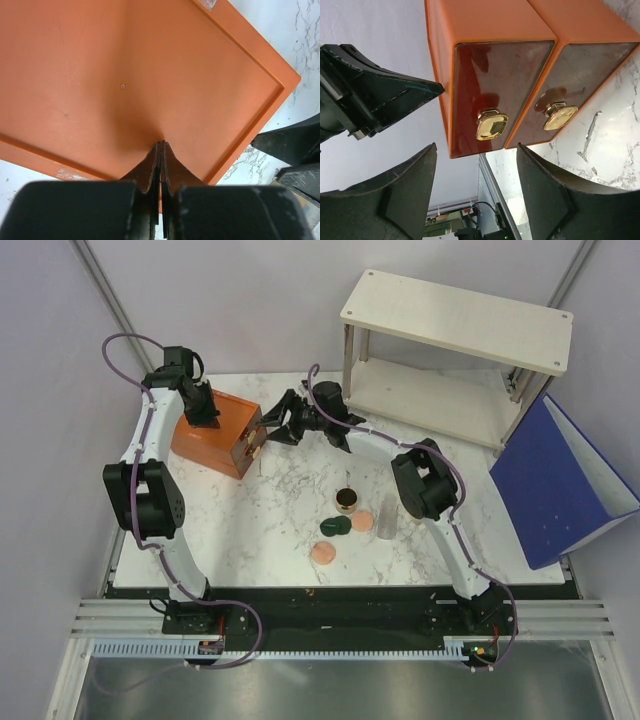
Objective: Organize the makeup
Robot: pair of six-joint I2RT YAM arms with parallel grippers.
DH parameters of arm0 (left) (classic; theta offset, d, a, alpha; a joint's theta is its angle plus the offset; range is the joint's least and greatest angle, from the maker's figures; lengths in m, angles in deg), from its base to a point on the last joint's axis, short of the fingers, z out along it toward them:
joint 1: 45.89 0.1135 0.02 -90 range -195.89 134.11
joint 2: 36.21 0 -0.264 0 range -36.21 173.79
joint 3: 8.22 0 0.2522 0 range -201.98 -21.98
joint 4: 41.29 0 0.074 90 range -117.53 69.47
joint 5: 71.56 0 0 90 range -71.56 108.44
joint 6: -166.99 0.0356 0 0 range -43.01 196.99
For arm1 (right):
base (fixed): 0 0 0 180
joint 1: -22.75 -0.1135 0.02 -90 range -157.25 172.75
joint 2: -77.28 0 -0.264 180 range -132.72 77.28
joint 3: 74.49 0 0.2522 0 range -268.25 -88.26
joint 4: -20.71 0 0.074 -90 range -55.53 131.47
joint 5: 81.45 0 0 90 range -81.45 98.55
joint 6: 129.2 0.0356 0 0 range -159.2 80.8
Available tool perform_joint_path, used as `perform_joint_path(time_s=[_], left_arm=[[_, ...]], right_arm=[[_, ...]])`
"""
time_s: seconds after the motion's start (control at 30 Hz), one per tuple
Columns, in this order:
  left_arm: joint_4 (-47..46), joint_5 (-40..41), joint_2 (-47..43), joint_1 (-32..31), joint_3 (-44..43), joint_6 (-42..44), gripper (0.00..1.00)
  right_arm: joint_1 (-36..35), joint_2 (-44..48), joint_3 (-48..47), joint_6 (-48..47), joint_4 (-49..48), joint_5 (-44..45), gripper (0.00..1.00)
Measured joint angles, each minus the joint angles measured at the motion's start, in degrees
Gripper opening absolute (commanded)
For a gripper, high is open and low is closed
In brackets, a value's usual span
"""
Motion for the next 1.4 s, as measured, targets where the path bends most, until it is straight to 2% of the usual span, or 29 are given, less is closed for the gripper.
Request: perform_joint_path(time_s=[0.67,0.8,1.1,1.17,1.4], left_arm=[[0.1,0.1,0.0,0.0,0.0,-0.7,0.02],[0.2,0.1,0.0,0.0,0.0,-0.7,0.02],[0.2,0.0,0.0,0.0,0.0,-0.7,0.02],[0.3,0.0,0.0,0.0,0.0,-0.7,0.02],[0.3,-0.1,0.0,0.0,0.0,-0.7,0.02]], right_arm=[[-2.0,-6.8,-1.4,6.4,-5.8,-0.7,0.68],[-1.9,-7.8,-2.7,7.0,-6.1,-1.9,0.65],[-1.9,-8.3,-3.7,8.6,-6.8,-2.4,0.63],[-1.9,-8.3,-3.8,8.7,-6.8,-2.4,0.6],[-2.0,-9.4,-4.5,11.8,-11.7,-1.0,0.57]])
